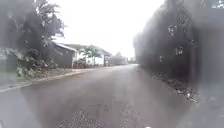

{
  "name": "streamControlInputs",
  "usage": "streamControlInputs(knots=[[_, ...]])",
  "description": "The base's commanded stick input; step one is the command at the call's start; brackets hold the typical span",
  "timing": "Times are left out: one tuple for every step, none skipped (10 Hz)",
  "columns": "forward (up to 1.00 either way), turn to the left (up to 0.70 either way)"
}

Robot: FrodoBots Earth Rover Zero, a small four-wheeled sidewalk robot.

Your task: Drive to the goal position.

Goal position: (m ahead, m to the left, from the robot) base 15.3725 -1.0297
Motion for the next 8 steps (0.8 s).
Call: streamControlInputs(knots=[[0.7,0.0],[0.7,0.0],[0.7,0.0],[0.7,0.0],[0.7,0.0],[0.7,0.0],[0.7,0.0],[0.7,0.0]])
